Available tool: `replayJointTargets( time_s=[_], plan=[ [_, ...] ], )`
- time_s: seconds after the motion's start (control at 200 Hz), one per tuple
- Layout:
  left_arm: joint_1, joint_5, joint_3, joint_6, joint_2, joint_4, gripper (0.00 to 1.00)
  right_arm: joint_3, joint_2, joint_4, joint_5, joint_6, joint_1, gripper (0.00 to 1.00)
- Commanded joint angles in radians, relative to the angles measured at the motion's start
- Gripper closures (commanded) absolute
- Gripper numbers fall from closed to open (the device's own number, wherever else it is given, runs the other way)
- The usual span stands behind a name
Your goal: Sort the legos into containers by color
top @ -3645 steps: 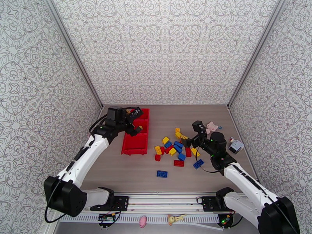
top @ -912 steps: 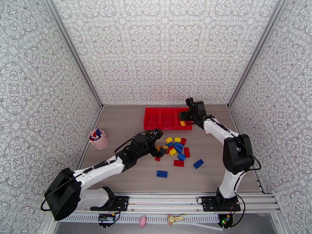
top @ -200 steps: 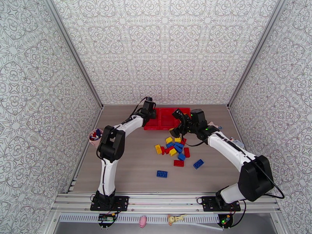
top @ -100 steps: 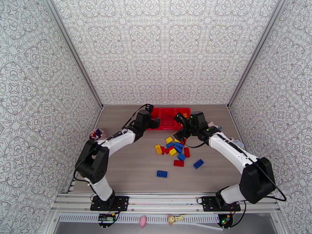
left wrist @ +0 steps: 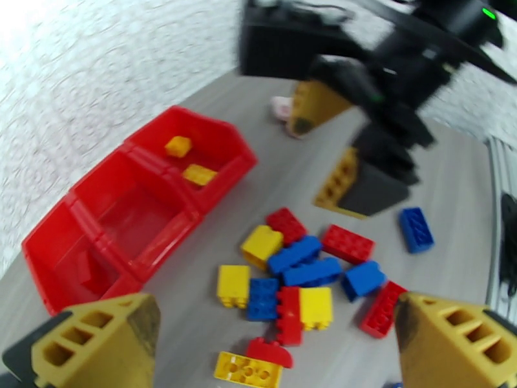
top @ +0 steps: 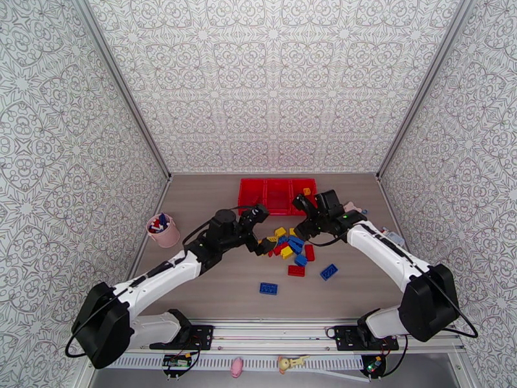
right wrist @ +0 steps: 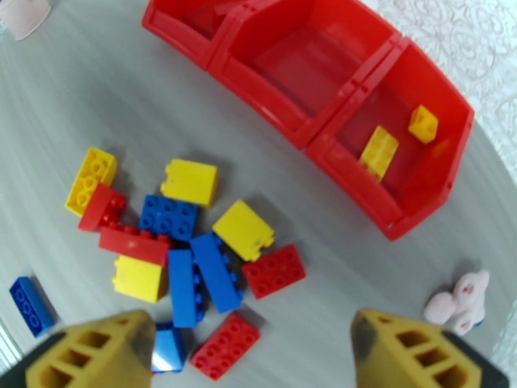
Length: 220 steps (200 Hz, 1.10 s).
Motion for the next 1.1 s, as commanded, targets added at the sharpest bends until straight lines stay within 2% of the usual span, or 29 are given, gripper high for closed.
replayJointTargets(
  time_s=[0.0,0.185,0.36,0.58,1.095],
  plan=[
    [-0.015,0.101,-0.070,0.111,-0.033,-0.068,0.00,-0.009,-0.005,-0.085,-0.007,0.080,0.023,0.16],
    [-0.036,0.090,-0.159,0.119,-0.076,-0.014,0.00,0.010,0.064,-0.171,-0.019,0.065,0.064,0.16],
    [-0.063,0.010,-0.195,0.152,-0.062,0.045,0.00,0.039,0.160,-0.180,0.003,0.083,0.073,0.31],
    [-0.054,0.033,-0.187,0.144,-0.039,0.057,0.00,0.046,0.230,-0.133,-0.003,0.100,0.088,0.52],
    [-0.049,0.050,-0.178,0.141,-0.026,0.056,0.00,0.047,0.322,-0.084,0.034,0.129,0.096,0.62]
  ],
)
